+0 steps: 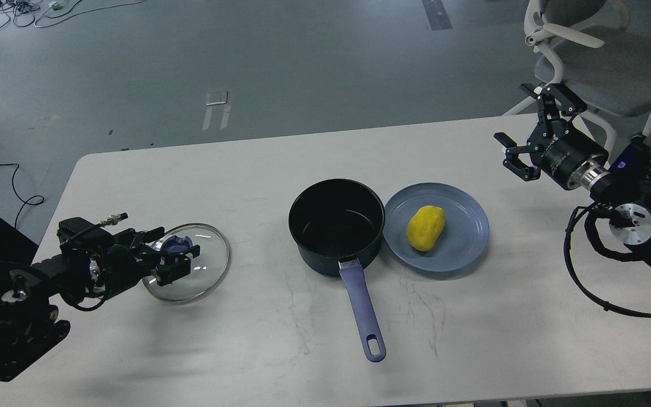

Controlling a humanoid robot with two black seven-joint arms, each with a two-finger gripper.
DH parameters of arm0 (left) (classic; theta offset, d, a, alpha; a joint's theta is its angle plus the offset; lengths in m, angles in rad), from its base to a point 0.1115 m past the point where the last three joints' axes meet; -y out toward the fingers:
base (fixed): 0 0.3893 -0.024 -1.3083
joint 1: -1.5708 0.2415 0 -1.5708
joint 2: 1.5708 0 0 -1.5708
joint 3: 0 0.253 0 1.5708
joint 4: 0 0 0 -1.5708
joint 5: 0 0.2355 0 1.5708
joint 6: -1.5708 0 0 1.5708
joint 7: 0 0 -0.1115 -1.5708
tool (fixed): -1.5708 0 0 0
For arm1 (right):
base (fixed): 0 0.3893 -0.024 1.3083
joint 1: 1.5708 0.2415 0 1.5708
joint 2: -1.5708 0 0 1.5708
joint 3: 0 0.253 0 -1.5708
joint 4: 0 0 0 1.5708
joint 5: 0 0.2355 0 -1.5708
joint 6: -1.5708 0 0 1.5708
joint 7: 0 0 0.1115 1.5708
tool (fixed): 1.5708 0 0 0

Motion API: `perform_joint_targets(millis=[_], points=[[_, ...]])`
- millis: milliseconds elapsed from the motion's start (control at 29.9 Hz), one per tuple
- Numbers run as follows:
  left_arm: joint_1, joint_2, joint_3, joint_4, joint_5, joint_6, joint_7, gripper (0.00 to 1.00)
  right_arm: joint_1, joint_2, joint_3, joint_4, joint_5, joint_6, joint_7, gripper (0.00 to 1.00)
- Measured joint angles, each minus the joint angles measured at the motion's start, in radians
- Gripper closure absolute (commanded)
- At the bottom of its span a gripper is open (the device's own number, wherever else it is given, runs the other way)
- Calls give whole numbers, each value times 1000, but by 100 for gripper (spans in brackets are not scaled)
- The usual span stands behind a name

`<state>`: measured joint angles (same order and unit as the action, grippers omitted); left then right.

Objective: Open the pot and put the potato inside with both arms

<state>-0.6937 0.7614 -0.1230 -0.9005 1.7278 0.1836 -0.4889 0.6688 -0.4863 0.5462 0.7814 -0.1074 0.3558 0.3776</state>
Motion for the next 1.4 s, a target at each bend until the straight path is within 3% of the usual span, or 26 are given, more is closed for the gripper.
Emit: perform_joint_targets(millis=[100, 301, 501, 668, 969, 1203, 1403], points=[[-19, 25, 0, -36, -24, -2, 0, 2, 0, 0, -1, -1, 0, 0, 0, 0], [-193, 46, 1, -61, -219, -33, 0, 2, 3, 0, -3, 2, 0, -2, -1, 0], [-370, 47, 0, -58, -745, -284, 0, 2, 38, -20, -9, 24, -14, -10, -1, 0], [-419, 38, -2, -56, -1158, -401, 0, 2, 169, -97, -117, 61, -153, -17, -1, 0], [-428, 5, -21, -61, -1261, -418, 0, 2, 599, -142, -621, 98, -452, -17, 11, 0], [-428, -6, -23, -61, -1261, -418, 0, 2, 858, -4, -1078, 170, -656, -14, 53, 0], [-428, -9, -21, -64, -1260, -417, 0, 2, 957, 77, -1317, 254, -761, 2, 61, 0]])
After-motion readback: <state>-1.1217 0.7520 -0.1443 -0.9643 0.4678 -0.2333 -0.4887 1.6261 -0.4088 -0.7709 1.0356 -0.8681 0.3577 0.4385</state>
